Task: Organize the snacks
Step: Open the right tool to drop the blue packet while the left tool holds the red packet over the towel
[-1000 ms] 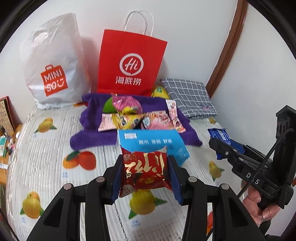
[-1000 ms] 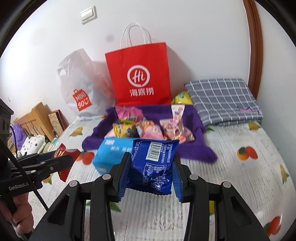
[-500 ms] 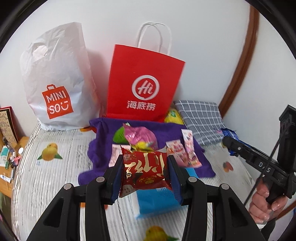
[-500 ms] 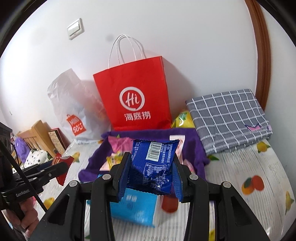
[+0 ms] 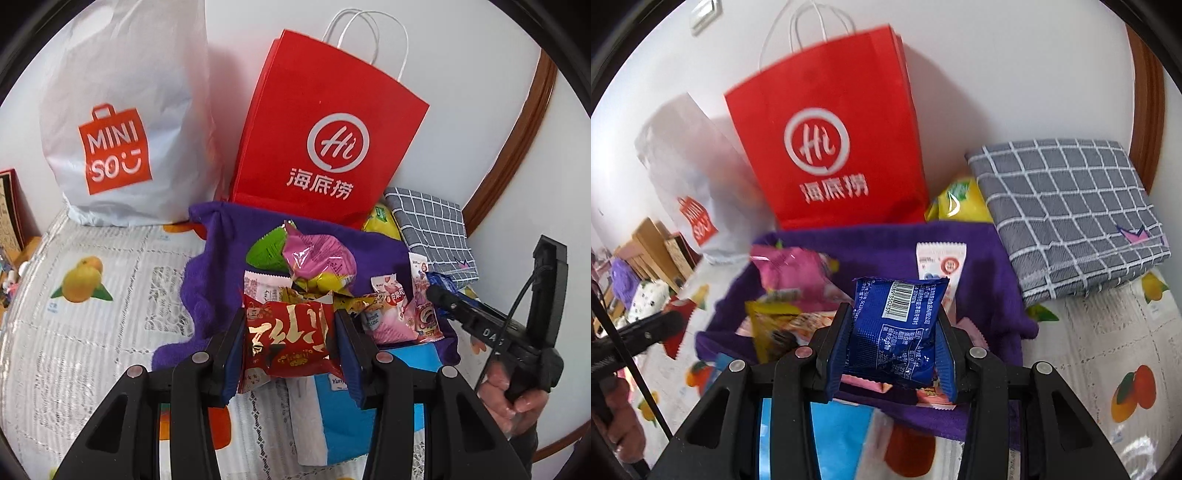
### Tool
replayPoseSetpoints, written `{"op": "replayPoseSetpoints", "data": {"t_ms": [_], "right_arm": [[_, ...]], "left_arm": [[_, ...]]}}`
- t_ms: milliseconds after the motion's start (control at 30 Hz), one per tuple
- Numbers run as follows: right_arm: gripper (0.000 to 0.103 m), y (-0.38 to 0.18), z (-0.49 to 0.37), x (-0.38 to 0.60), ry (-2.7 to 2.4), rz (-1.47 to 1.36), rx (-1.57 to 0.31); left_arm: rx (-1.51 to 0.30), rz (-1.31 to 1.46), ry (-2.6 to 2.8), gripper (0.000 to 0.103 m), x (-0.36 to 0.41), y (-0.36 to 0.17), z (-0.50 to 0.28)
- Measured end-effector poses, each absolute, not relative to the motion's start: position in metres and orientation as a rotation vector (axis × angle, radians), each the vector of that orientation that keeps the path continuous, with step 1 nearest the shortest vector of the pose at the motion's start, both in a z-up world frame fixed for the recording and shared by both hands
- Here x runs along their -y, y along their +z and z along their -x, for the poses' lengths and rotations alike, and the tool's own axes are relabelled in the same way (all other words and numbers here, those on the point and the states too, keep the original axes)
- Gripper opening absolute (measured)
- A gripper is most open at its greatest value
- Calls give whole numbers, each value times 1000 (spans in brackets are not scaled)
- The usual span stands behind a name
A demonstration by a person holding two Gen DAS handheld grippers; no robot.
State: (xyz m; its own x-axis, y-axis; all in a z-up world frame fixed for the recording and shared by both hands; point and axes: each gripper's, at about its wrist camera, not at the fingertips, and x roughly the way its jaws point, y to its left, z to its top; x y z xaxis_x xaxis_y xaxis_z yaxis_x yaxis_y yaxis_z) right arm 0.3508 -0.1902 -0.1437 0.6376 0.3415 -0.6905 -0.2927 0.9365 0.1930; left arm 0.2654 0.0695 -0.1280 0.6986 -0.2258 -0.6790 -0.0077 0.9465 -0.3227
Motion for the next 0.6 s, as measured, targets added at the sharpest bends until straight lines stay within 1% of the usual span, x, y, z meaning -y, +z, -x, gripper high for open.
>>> {"op": "replayPoseSetpoints", "data": {"t_ms": [167, 367, 600], "right_arm": [[42, -152, -351, 190, 359, -75, -781], [43, -167, -361, 188, 367, -67, -827], [45, -163, -359, 188, 372, -62, -827]], "left_arm": [[-781, 287, -99, 43, -67, -132, -267], [-776, 320, -113, 43, -70, -137, -269], [-773, 335, -104, 43, -73, -140, -272]]}}
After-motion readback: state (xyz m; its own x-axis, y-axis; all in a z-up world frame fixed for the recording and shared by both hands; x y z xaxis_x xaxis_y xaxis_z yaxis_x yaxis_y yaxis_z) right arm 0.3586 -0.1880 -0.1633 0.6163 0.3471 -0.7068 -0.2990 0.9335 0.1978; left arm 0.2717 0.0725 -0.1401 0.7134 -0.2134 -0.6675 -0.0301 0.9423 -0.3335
